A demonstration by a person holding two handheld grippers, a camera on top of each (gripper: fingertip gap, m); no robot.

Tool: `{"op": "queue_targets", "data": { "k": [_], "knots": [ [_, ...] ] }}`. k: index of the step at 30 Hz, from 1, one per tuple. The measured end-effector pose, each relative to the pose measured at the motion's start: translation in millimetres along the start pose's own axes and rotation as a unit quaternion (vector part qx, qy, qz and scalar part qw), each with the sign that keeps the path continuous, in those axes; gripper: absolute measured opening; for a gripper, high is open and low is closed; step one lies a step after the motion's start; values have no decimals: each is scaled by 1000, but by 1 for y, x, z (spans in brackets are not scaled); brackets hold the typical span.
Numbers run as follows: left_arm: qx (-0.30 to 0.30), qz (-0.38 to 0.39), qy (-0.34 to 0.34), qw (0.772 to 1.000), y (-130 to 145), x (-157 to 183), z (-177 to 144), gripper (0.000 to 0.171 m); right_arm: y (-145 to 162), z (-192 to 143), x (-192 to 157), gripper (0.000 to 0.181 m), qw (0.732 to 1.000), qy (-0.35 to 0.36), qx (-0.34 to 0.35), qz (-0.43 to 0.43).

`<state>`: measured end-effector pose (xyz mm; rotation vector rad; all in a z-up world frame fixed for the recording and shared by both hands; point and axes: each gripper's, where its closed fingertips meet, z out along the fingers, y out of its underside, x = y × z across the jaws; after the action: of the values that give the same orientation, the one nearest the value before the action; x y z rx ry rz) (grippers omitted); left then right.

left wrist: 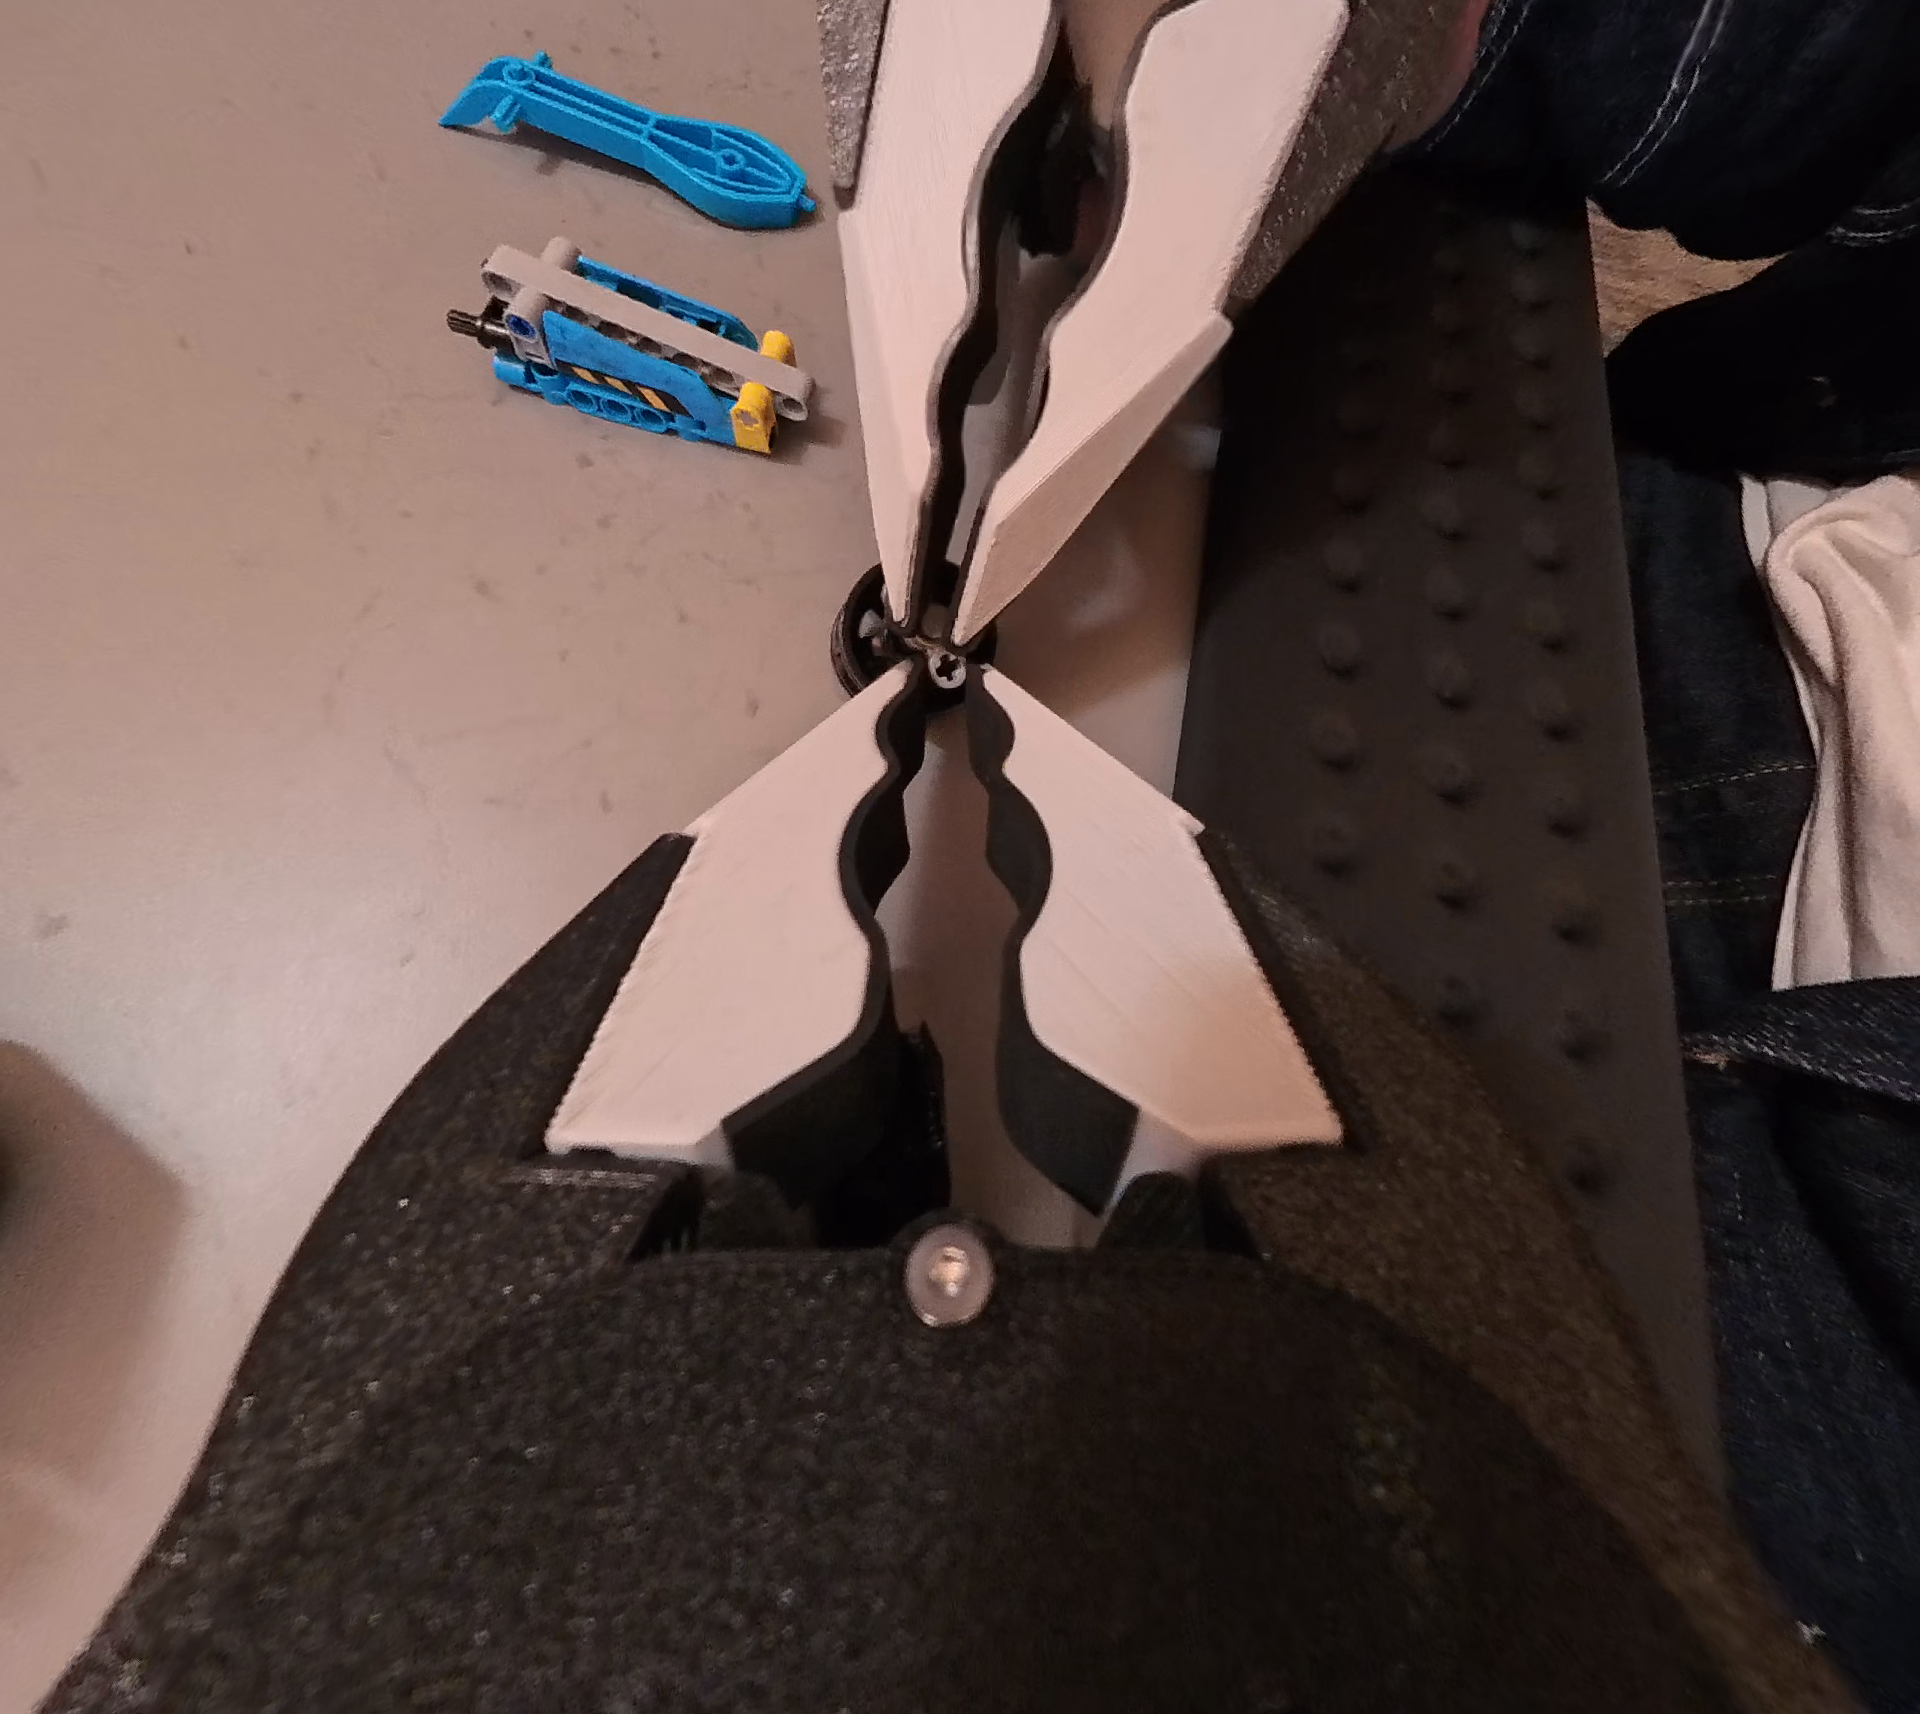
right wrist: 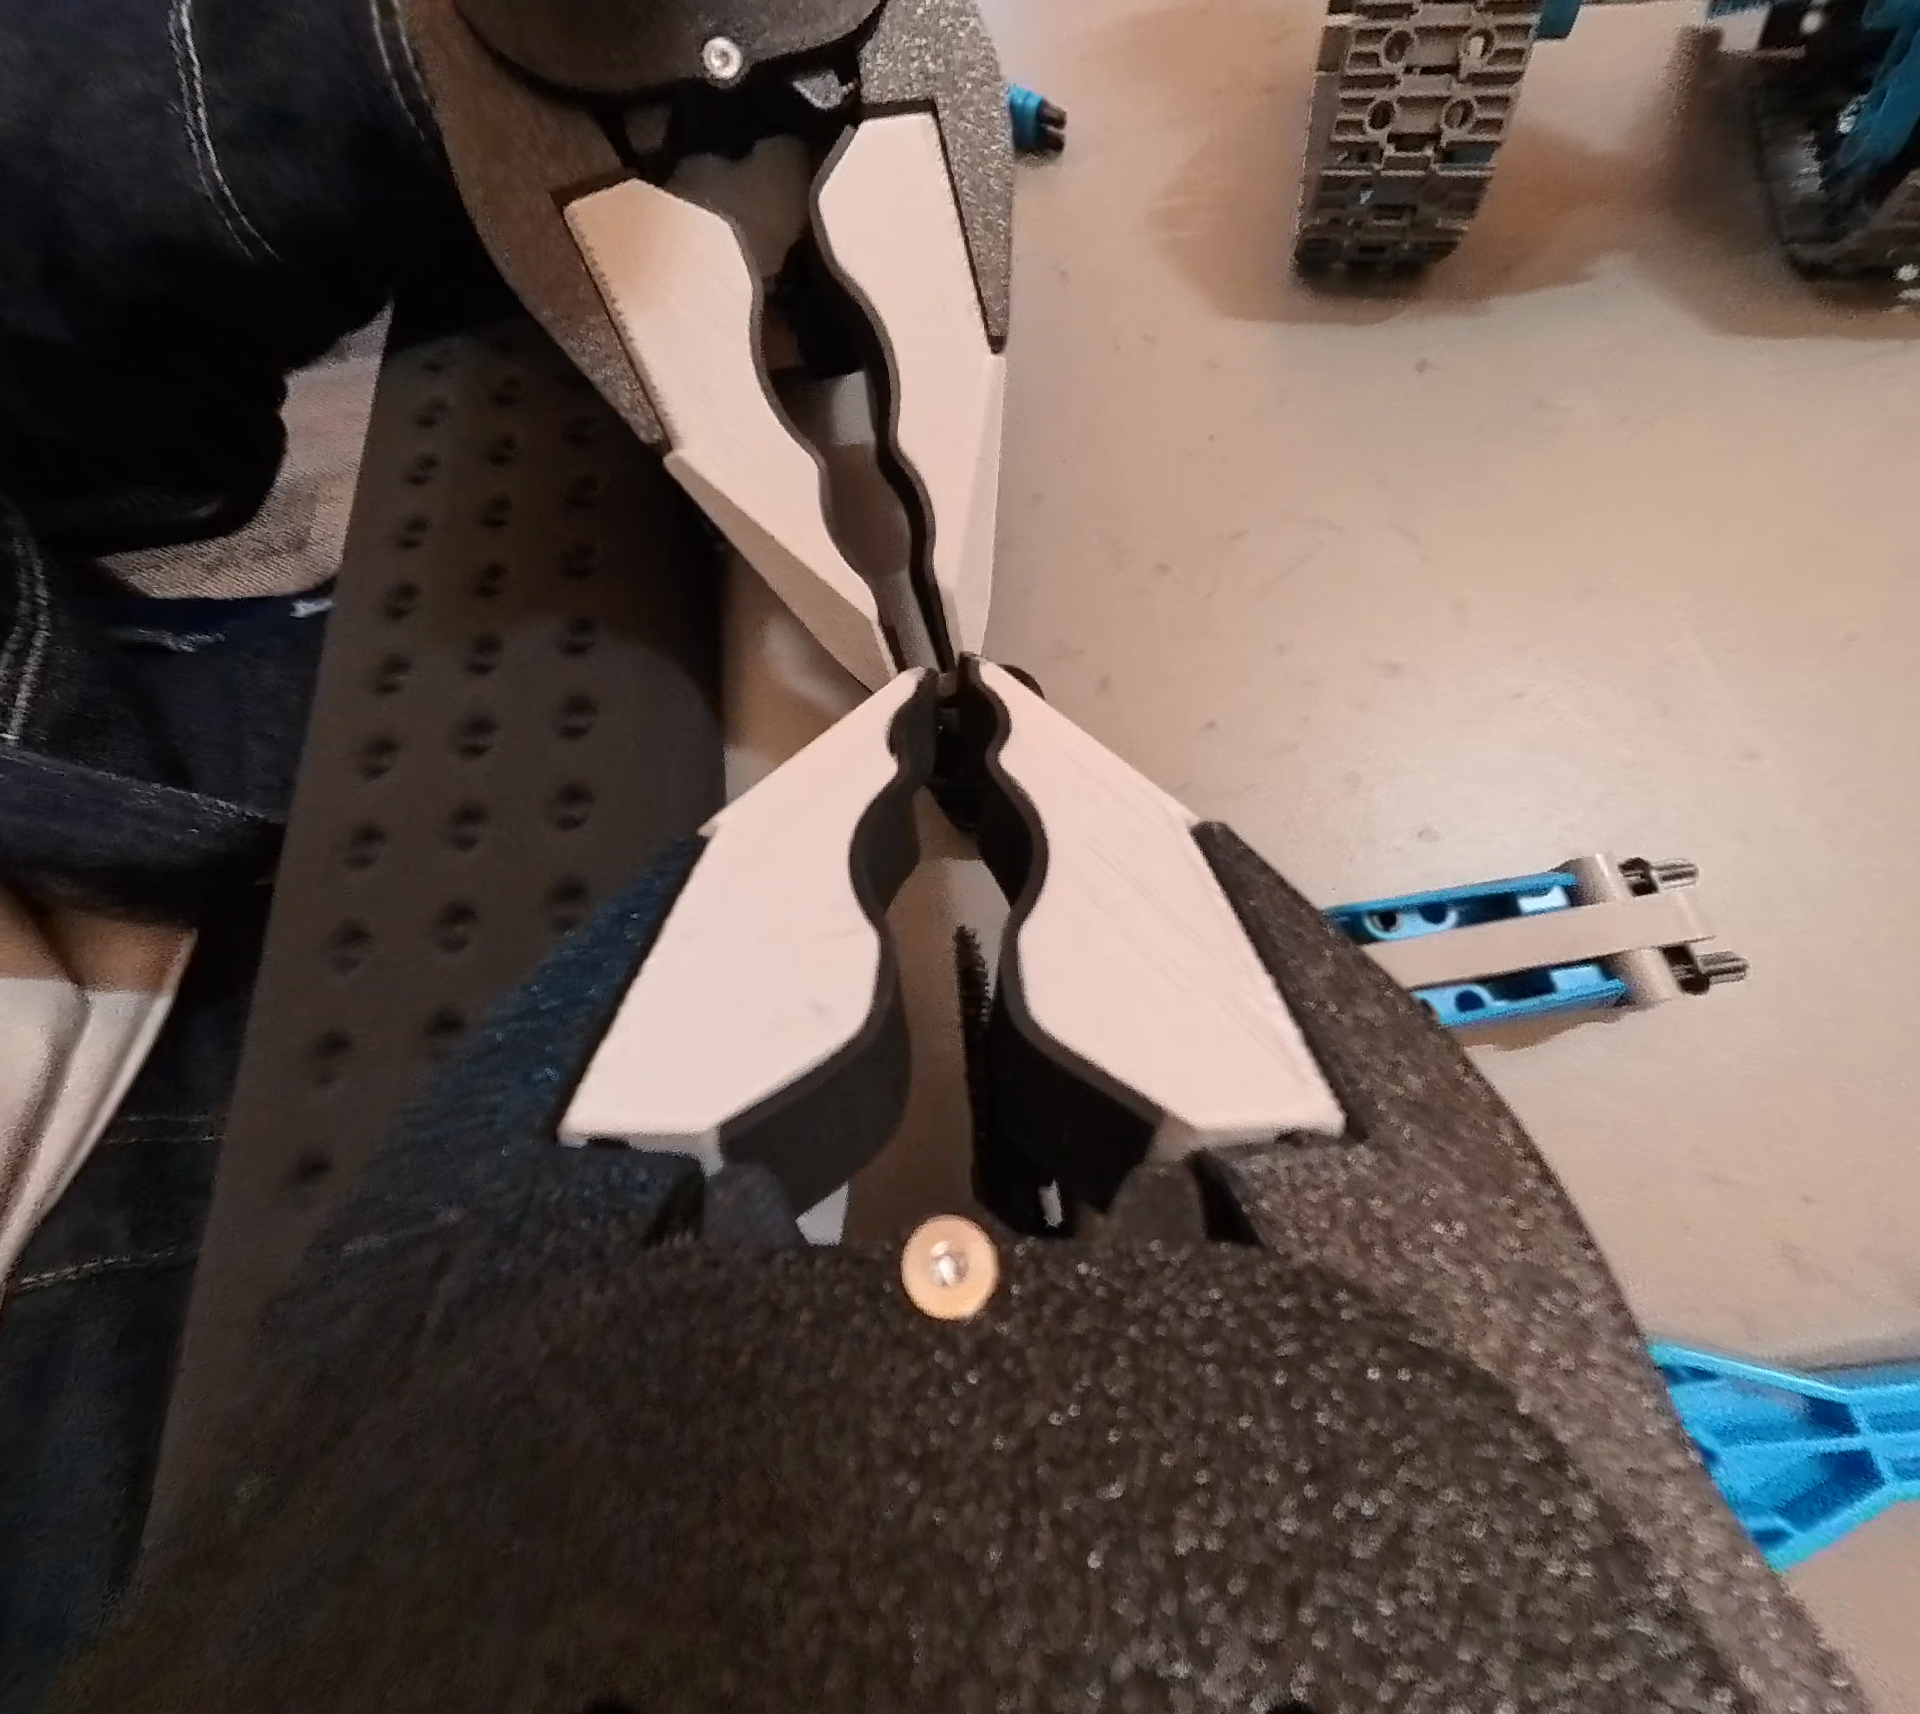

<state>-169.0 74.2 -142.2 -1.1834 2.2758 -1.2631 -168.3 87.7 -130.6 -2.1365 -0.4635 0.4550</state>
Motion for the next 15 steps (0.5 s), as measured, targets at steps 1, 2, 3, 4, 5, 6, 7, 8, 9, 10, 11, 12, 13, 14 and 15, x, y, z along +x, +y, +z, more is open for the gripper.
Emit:
{"op": "queue_targets", "data": {
  "k": [1, 2, 3, 4, 5, 6, 7, 8, 9, 10, 11, 12, 13, 14, 15],
  "knots": [
    [0, 0, -1, 1000, 0, 0, 0, 7, 0, 0, 0, 2, 1000, -4, 2, 7],
    [1, -1, -3, 1000, -1, -1, 1, 6, 0, -1, 1, 2, 1000, -6, 3, 11],
    [2, -2, -5, 1000, -1, -2, 0, 6, 0, 0, 2, 2, 1000, -7, 5, 18],
    [7, -4, -6, 1000, -2, -2, -1, 6, -1, -1, 2, 2, 1000, -12, 9, 26],
    [18, -6, -6, 1000, -5, -3, -3, 6, -4, -3, 3, 2, 999, -18, 19, 38],
    [34, -8, -6, 999, -9, -4, -7, 6, -8, -5, 4, 2, 998, -27, 32, 52],
    [57, -11, -5, 998, -15, -5, -12, 7, -13, -8, 5, 2, 995, -36, 49, 73],
    [83, -16, -8, 996, -22, -7, -18, 7, -19, -13, 9, 2, 993, -38, 69, 90],
    [107, -24, -16, 994, -27, -11, -25, 15, -24, -19, 14, 2, 990, -37, 89, 105],
    [128, -37, -23, 991, -32, -16, -31, 26, -28, -24, 18, 3, 985, -45, 109, 130],
    [143, -50, -20, 988, -37, -18, -34, 37, -30, -28, 20, 3, 978, -60, 124, 158],
    [150, -59, -15, 987, -40, -18, -34, 50, -32, -30, 21, 3, 970, -78, 135, 186],
    [149, -61, -19, 987, -41, -18, -33, 58, -36, -33, 19, 3, 963, -98, 148, 205],
    [142, -57, -29, 988, -41, -19, -29, 61, -41, -36, 15, 2, 955, -121, 163, 214],
    [131, -48, -35, 990, -41, -18, -24, 64, -47, -38, 12, 2, 949, -139, 177, 220]
  ]
}}
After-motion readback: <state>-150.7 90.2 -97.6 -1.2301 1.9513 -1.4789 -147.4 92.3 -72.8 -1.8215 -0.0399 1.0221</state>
